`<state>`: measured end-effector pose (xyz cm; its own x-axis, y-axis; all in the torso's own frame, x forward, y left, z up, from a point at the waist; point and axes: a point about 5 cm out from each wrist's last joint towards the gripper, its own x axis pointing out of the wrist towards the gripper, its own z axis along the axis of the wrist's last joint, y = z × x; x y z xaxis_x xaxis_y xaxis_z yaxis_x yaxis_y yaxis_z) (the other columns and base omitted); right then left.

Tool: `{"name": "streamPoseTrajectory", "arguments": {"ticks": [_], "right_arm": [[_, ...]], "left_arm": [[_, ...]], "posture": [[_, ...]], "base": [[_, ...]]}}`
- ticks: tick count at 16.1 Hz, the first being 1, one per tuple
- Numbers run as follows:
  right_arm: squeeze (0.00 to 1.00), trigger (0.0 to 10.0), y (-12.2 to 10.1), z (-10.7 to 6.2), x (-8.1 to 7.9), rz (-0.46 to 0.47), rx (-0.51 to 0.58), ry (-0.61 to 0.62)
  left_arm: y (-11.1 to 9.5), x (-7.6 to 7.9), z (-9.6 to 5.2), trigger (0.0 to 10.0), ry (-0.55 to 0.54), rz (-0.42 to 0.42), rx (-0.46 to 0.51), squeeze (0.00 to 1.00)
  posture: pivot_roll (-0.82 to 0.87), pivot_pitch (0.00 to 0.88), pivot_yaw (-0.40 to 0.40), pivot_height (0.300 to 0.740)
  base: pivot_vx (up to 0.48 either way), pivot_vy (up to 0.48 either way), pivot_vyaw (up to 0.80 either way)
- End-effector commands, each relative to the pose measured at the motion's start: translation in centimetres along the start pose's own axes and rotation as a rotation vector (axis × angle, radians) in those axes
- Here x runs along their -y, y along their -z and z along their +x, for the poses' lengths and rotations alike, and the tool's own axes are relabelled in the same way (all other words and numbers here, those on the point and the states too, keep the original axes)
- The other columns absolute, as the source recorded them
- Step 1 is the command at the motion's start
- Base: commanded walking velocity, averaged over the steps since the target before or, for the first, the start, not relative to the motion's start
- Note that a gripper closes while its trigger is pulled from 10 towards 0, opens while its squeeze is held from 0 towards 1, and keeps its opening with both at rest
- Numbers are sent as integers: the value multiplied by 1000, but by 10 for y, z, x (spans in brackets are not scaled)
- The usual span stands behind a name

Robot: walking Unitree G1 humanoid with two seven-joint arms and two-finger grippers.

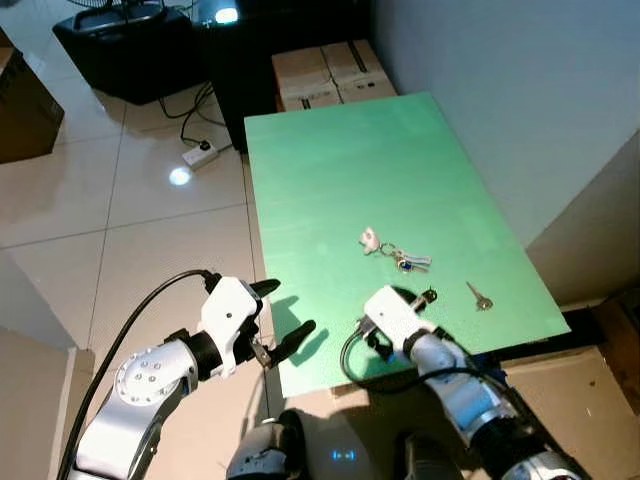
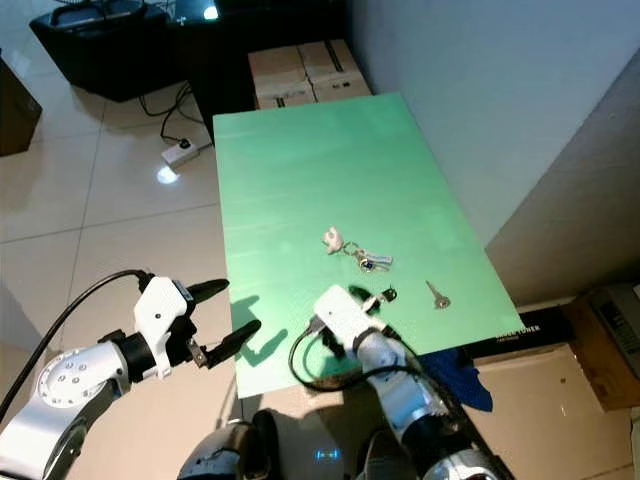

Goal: Hang keys on a hook

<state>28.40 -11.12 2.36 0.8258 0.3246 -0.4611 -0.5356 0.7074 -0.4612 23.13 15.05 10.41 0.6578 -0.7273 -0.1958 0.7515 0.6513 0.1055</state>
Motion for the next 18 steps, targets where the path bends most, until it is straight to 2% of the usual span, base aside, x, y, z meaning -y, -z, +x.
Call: {"name": "streamPoseTrajectory", "arguments": {"ticks": [1, 3, 4, 5, 8, 9, 12, 18], "right_arm": [[0, 10000, -3, -4, 1, -2, 18, -6], [0, 10000, 1, -18, 13, 30, 19, 13], [0, 10000, 5, -28, 14, 80, 19, 5], [0, 10000, 5, -40, 11, 88, 39, -5], [0, 10000, 1, -56, 5, 122, 73, -34], [0, 10000, 4, -59, 4, 137, 49, -37], [0, 10000, 17, -61, -5, 252, -25, 18], [0, 10000, 35, -52, -17, 364, -83, 78]], "left_arm": [[-4, -1, -1, 10000, -5, 21, -2, 0], [-5, -1, -1, 10000, -8, 21, 6, 0], [-5, 0, -2, 10000, -9, 17, 8, 0], [-5, 0, -3, 10000, -5, 15, 6, 0], [-5, 0, -2, 10000, -1, 13, 5, 0], [-5, 1, -1, 10000, 4, 12, 7, 0], [-5, 7, -3, 10000, 47, 7, 6, 0], [-5, 4, -7, 10000, 53, 36, -16, 0]], "posture": [[-12, 225, 70, 740], [-16, 231, 69, 740], [-20, 232, 72, 740], [-22, 233, 74, 740], [-29, 238, 78, 740], [-28, 239, 76, 740], [-21, 237, 79, 740], [11, 236, 95, 740]], "base": [[0, 0, 0], [0, 0, 0], [0, 0, 0], [0, 0, 0], [0, 0, 0], [0, 0, 0], [0, 0, 0], [0, 0, 0]]}}
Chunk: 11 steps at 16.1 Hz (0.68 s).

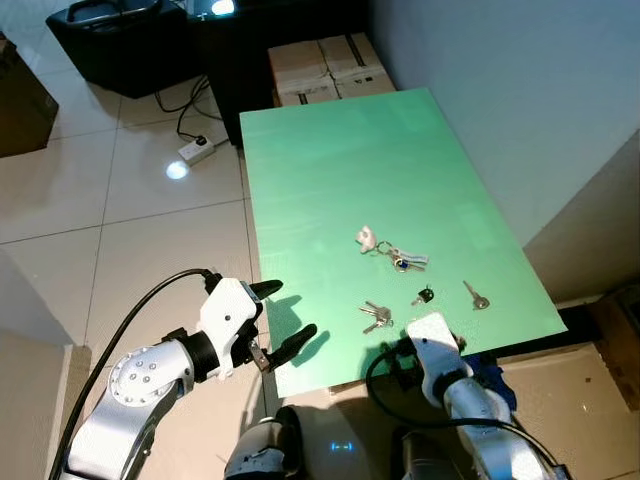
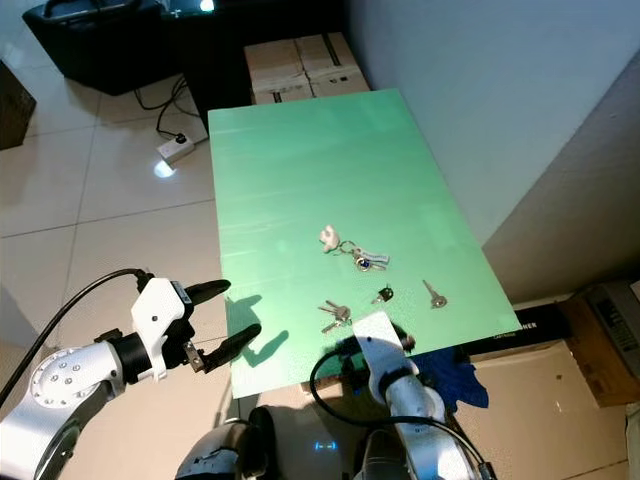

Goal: Hang keys on a hook

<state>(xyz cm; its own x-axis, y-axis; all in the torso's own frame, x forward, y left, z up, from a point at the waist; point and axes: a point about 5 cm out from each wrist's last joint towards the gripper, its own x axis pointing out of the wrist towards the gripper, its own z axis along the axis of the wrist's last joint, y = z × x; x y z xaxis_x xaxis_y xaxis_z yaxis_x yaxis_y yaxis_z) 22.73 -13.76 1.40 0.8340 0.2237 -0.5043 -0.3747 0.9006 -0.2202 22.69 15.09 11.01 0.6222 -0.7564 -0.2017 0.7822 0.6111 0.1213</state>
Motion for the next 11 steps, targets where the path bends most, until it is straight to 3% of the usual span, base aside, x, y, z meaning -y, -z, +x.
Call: {"name": "streamPoseTrajectory", "arguments": {"ticks": [1, 9, 11], "right_arm": [[0, 10000, 4, 2, -1, 16, -7, 10], [0, 10000, -7, 10, 13, -50, 57, 112], [0, 10000, -5, 8, 33, -18, 58, 219]], "left_arm": [[0, 1, -2, 10000, 6, 21, -17, 0], [-3, 0, -4, 10000, 4, 32, -10, 0], [-7, 1, -2, 10000, 3, 9, 32, 0]], "posture": [[18, 235, 97, 740], [27, 239, 99, 740], [22, 240, 105, 740]], "base": [[0, 0, 0], [0, 0, 0], [0, 0, 0]]}}
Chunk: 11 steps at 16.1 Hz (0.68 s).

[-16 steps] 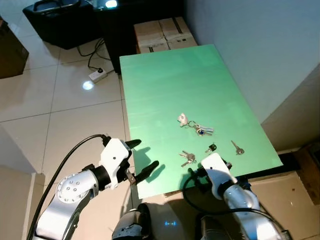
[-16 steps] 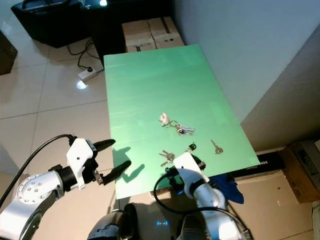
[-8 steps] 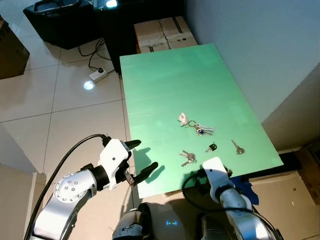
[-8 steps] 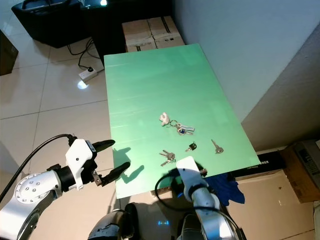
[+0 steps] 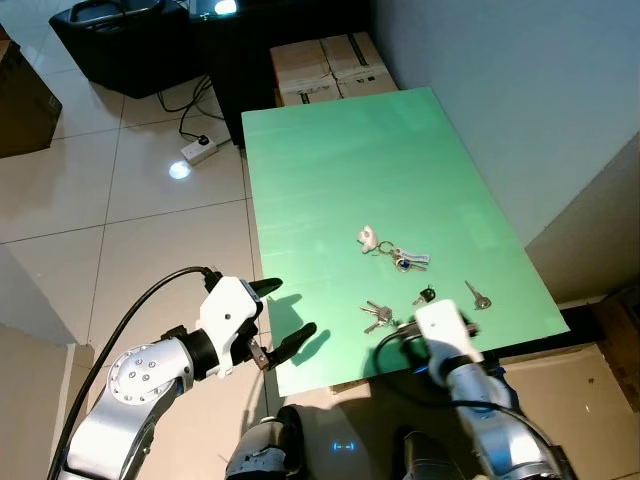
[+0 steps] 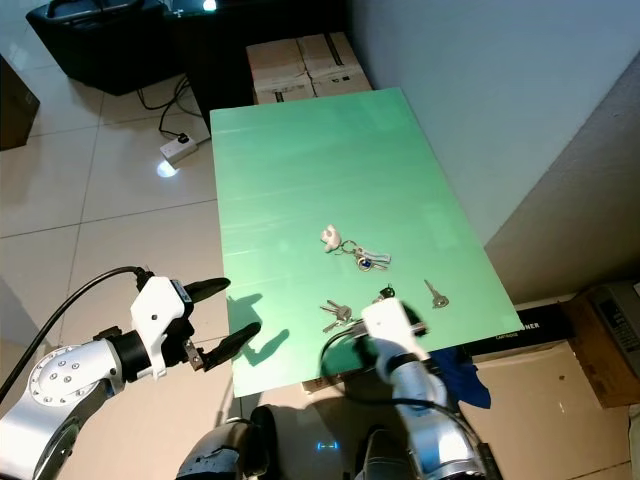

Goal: Hang keys on a hook

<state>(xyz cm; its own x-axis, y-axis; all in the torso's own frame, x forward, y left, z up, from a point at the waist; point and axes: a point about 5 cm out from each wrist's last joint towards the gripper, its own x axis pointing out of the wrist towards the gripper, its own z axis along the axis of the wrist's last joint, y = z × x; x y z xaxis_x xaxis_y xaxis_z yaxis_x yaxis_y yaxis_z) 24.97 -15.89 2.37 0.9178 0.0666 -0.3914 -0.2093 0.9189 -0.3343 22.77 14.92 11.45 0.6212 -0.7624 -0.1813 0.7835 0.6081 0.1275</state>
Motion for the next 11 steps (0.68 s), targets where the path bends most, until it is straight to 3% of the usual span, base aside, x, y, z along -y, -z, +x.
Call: {"name": "streamPoseTrajectory", "arguments": {"ticks": [1, 5, 11], "right_arm": [[0, 10000, 6, 2, 10, 14, -16, 28], [0, 10000, 12, 11, 35, 0, -29, 56], [0, 10000, 2, 23, 43, -32, 56, -20]], "left_arm": [[-4, 1, -1, 10000, 7, -16, 27, 0], [-3, 4, -1, 10000, 24, -35, 33, 0], [-3, 10, -5, 10000, 33, -42, 23, 0]], "posture": [[18, 239, 112, 740], [16, 245, 117, 740], [34, 264, 126, 740]], "base": [[0, 0, 0], [0, 0, 0], [0, 0, 0]]}}
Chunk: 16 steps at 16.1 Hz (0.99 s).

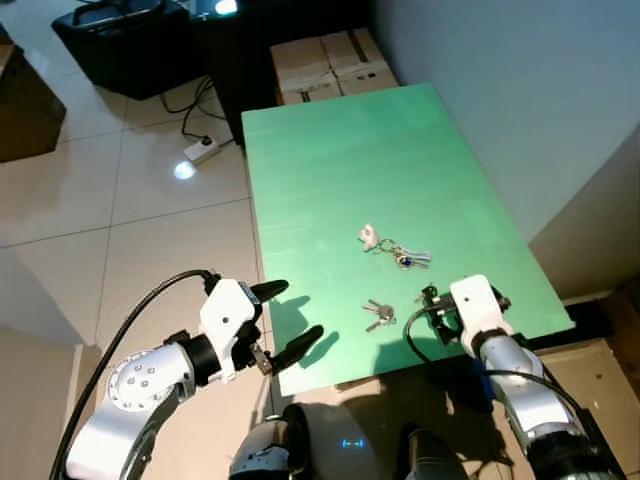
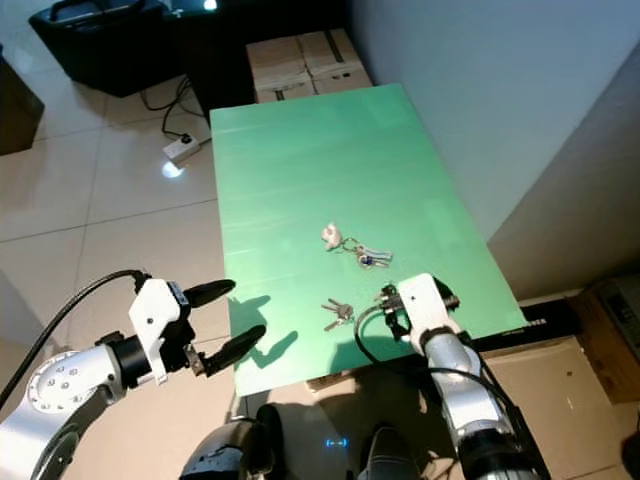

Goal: Hang keys on a hook

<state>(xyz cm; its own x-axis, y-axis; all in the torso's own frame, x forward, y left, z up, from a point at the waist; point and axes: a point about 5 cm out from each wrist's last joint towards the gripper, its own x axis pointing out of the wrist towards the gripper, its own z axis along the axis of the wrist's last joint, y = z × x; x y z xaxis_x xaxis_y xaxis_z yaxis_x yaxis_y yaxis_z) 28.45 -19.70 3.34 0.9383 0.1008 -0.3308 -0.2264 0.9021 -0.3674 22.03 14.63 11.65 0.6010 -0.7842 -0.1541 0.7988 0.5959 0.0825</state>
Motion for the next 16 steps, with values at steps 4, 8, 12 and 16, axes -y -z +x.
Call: {"name": "streamPoseTrajectory", "arguments": {"ticks": [4, 8, 12, 16], "right_arm": [[0, 10000, 7, 5, -3, 15, -7, -65], [0, 4000, 11, 11, -2, 46, -29, -81], [0, 10000, 9, 15, -2, 48, -24, -95], [0, 10000, 6, 18, -3, 42, -16, -106]], "left_arm": [[-3, 3, -4, 10000, 13, 1, -17, 0], [-6, 2, -8, 10000, 20, 6, -30, 0], [-7, 2, -9, 10000, 22, 8, -39, 0], [-8, 1, -10, 10000, 20, 14, -45, 0]], "posture": [[58, 284, 137, 740], [81, 302, 149, 740], [90, 304, 153, 740], [94, 303, 151, 740]], "base": [[0, 0, 0], [0, 0, 0], [0, 0, 0], [0, 0, 0]]}}
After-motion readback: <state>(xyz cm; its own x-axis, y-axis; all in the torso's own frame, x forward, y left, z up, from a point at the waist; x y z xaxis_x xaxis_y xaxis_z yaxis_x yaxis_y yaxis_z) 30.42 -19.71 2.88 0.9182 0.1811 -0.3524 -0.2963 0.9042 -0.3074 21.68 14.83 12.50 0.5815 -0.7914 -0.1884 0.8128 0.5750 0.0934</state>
